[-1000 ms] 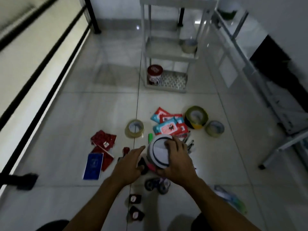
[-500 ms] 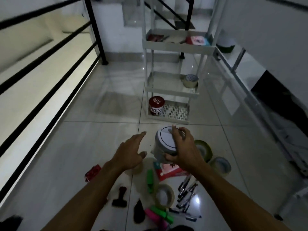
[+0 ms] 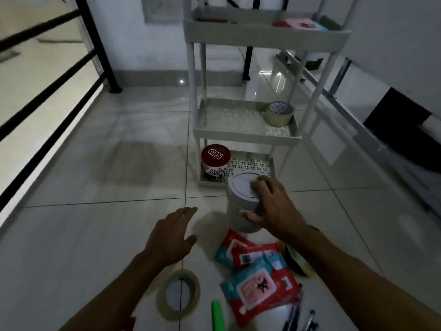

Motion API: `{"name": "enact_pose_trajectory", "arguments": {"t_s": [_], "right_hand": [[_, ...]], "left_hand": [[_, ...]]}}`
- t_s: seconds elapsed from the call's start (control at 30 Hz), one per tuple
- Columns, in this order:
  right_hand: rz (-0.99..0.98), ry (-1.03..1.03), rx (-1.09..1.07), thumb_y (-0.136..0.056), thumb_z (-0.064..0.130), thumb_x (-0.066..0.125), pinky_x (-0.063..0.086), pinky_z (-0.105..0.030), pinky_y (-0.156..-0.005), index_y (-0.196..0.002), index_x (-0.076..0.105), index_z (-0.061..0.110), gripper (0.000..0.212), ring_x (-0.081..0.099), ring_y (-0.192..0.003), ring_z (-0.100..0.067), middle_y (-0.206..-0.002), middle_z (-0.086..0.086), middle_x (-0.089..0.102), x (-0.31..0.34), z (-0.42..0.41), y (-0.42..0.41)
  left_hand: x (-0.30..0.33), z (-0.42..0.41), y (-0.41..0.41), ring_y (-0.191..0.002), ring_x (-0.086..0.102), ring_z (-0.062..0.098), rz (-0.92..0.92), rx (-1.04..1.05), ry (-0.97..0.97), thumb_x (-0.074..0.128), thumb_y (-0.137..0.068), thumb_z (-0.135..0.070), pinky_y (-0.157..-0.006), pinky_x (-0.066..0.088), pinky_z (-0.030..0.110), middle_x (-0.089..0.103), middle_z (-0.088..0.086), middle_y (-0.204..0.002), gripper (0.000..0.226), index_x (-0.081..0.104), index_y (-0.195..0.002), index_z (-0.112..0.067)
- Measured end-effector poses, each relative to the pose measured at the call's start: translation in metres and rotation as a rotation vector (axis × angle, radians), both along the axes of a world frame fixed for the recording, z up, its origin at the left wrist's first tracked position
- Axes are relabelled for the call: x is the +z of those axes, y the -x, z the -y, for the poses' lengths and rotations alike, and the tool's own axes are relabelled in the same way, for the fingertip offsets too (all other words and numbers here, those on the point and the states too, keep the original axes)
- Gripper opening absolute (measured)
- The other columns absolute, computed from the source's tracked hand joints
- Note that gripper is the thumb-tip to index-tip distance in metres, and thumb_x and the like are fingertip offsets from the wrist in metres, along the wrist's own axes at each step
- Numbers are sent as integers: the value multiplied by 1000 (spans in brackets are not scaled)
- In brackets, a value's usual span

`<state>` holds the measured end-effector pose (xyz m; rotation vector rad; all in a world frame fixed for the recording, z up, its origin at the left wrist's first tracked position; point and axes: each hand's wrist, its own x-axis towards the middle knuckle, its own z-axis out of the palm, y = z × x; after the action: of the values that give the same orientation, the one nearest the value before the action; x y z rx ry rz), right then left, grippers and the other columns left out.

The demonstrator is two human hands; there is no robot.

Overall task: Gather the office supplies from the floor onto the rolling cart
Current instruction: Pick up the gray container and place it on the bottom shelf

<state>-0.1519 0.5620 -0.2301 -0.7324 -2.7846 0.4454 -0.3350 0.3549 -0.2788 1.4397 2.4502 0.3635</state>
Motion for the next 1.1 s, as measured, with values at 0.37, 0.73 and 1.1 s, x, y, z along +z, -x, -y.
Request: {"name": "enact_pose_trajectory", "arguments": {"t_s": [0.37,0.73,1.1], "right_hand": [[-131,-100,-96,-78,56,65,39,-38,-101,-131,38,18,71,36,-130,-31,-144,-13,33,-61,-45,31],[-220,-167,-97,-78,55,63,43,-42,-101,-127,38,14,69,39,-127,-35,-139,-17,39,-79,-95,83],[-229,-144,-131,-76,45,74,40,-45,-102,-130,42,10,72,39,-124,-36,-135,-19,41,-105,-141,123]], "left_hand": [[-99,-44,24,-144,19,19,-110,54,-111,49,-85,-58,-115,22,42,19,-2,-158,74,24,-149,-29],[-146,-116,74,-145,20,19,-184,118,-190,25,-84,-76,-116,18,45,23,-5,-157,72,27,-145,-38],[-184,-140,85,-142,25,24,-296,212,-245,37,-85,-70,-112,23,52,24,0,-157,73,29,-146,-30]]}}
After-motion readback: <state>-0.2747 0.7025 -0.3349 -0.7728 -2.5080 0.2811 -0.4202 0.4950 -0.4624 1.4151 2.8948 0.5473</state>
